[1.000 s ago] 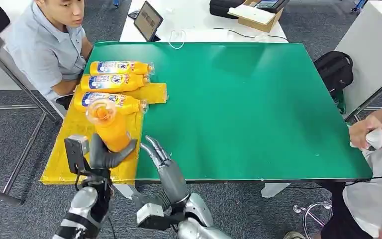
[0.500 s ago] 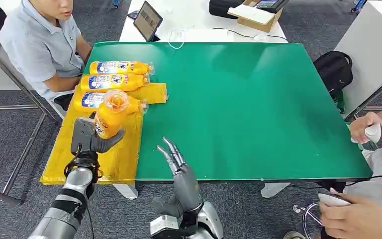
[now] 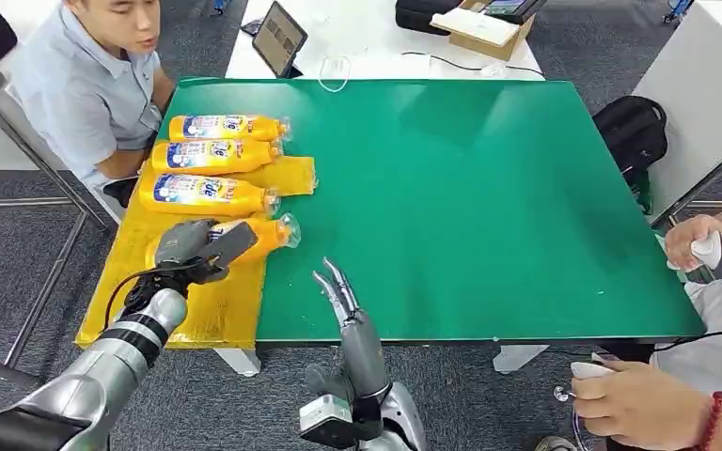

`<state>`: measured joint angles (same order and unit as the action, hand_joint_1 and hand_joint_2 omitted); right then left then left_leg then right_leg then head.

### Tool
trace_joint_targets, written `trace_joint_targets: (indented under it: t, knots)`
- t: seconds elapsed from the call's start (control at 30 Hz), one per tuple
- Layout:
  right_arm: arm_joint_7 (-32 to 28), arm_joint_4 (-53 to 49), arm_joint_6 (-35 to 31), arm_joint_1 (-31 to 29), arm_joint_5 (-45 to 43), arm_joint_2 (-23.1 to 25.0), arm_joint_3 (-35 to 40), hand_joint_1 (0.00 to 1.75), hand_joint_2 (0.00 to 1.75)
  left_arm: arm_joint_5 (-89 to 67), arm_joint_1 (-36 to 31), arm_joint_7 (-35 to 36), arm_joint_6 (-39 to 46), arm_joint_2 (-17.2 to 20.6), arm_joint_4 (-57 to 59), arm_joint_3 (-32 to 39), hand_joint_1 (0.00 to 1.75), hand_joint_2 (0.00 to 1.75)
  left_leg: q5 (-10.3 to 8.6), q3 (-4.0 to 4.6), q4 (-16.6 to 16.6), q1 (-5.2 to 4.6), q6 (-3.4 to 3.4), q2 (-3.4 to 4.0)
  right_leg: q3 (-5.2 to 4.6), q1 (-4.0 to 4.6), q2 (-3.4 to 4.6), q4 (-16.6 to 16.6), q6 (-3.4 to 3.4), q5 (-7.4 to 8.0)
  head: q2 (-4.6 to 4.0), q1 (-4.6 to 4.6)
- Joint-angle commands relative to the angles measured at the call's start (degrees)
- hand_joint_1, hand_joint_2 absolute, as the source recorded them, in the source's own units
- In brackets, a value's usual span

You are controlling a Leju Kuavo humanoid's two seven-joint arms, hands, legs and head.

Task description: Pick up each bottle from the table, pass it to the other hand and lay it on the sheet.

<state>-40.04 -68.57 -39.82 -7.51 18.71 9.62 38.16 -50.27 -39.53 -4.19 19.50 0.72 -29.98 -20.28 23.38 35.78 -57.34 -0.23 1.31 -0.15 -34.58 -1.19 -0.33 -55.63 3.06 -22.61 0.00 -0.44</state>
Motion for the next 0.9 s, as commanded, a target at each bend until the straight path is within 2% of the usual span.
trace_joint_targets:
  t: [0.03,0.07,0.1,0.13,0.17,0.2,0.33,0.47,0.5,0.53,0.67,0.73,0.9]
  knots:
    - [0.04,2.50,-0.05,-3.26,-3.34,-2.08,3.89,0.00,0.00,-4.32,-6.27,4.40,-3.83,-0.54,12.51,-5.99,1.73,1.75,0.08,-0.17,0.00,0.06,-0.06,-0.01,0.19,0.06,0.00,0.01,-0.10,-0.07,0.00,0.00]
    - [0.04,2.46,-0.07,-3.23,-3.36,-2.20,3.79,0.00,0.00,-4.29,-6.35,4.38,-4.40,-0.60,12.64,-5.93,1.48,1.75,0.14,-0.25,-0.06,0.10,-0.09,0.02,0.28,0.11,0.03,-0.01,-0.15,-0.12,0.00,0.00]
    - [0.04,2.63,-0.11,-3.19,-3.64,-2.38,3.66,0.00,0.00,-3.55,-6.32,3.37,-5.95,-0.78,12.41,-5.13,1.01,1.75,0.12,-0.22,-0.03,0.10,-0.09,0.05,0.23,0.10,0.05,0.01,-0.13,-0.09,0.00,0.00]
    - [0.04,2.61,-0.10,-3.12,-3.88,-2.46,3.59,0.00,0.00,-2.90,-6.17,2.72,-6.77,-0.90,12.20,-4.44,0.86,1.75,0.15,-0.25,-0.07,0.12,-0.10,0.03,0.28,0.12,0.05,-0.01,-0.15,-0.11,0.00,-0.02]
    - [0.04,2.48,-0.11,-3.01,-3.99,-2.60,3.57,0.00,0.00,-2.62,-6.03,2.43,-7.20,-1.04,12.10,-4.13,0.14,1.75,0.12,-0.25,-0.03,0.09,-0.09,0.01,0.27,0.10,0.03,0.02,-0.14,-0.09,0.00,0.00]
    - [0.04,2.52,-0.05,-2.95,-4.30,-2.68,3.53,0.00,0.00,-1.82,-5.83,1.27,-8.60,-1.24,11.76,-3.26,0.00,1.75,0.04,-0.13,0.03,0.04,-0.05,0.00,0.15,0.04,0.01,0.05,-0.08,-0.04,0.00,0.00]
    - [0.04,1.30,-0.18,-3.14,-5.22,-3.30,3.95,0.00,0.00,6.16,-5.25,-7.30,-16.62,-2.51,9.75,3.30,0.00,1.75,0.11,-0.27,0.00,0.08,-0.07,0.00,0.30,0.08,0.01,0.03,-0.14,-0.10,0.00,-0.02]
    - [0.04,0.66,-0.18,-3.18,-4.60,-3.34,3.67,0.00,0.00,10.85,-4.73,-12.08,-20.49,-3.05,7.87,6.31,0.00,1.75,0.04,-0.18,0.02,0.02,-0.04,-0.04,0.24,0.02,-0.01,0.04,-0.07,-0.05,0.00,0.00]
    - [0.04,-0.58,-0.18,-2.61,-3.58,-3.00,2.37,0.00,0.00,14.58,-3.85,-16.21,-22.63,-3.33,5.17,8.27,0.00,1.75,0.12,-0.31,-0.02,0.08,-0.07,0.02,0.38,0.08,0.05,0.04,-0.13,-0.08,0.00,0.00]
    - [0.04,-1.18,-0.18,-2.32,-3.01,-2.84,1.72,0.00,0.00,16.00,-3.53,-17.48,-23.37,-3.51,4.25,9.07,0.00,1.75,0.08,-0.25,0.00,0.05,-0.06,0.03,0.30,0.05,0.05,0.02,-0.11,-0.06,0.00,0.00]
    - [0.04,-1.18,-0.18,-2.32,-3.01,-2.84,1.72,0.00,0.00,16.00,-3.53,-17.48,-23.37,-3.51,4.25,9.07,0.00,1.75,0.05,-0.21,-0.01,0.04,-0.06,-0.06,0.26,0.04,-0.03,0.01,-0.10,-0.06,0.00,0.00]
    - [0.04,-4.45,-0.18,-0.40,1.53,-1.61,-1.56,0.00,0.00,20.86,-1.49,-20.78,-24.27,-3.97,-1.05,10.84,0.00,1.75,0.07,-0.22,-0.01,0.05,-0.06,-0.01,0.25,0.06,0.00,0.01,-0.11,-0.07,0.00,0.00]
    - [0.04,-11.93,-0.18,3.02,2.25,1.17,-6.27,0.00,0.00,32.78,5.55,-22.64,-20.77,-6.32,-17.81,14.63,0.00,1.75,0.17,-0.24,-0.09,0.07,-0.09,-0.11,0.30,0.08,-0.10,-0.06,-0.14,-0.21,0.00,-0.02]
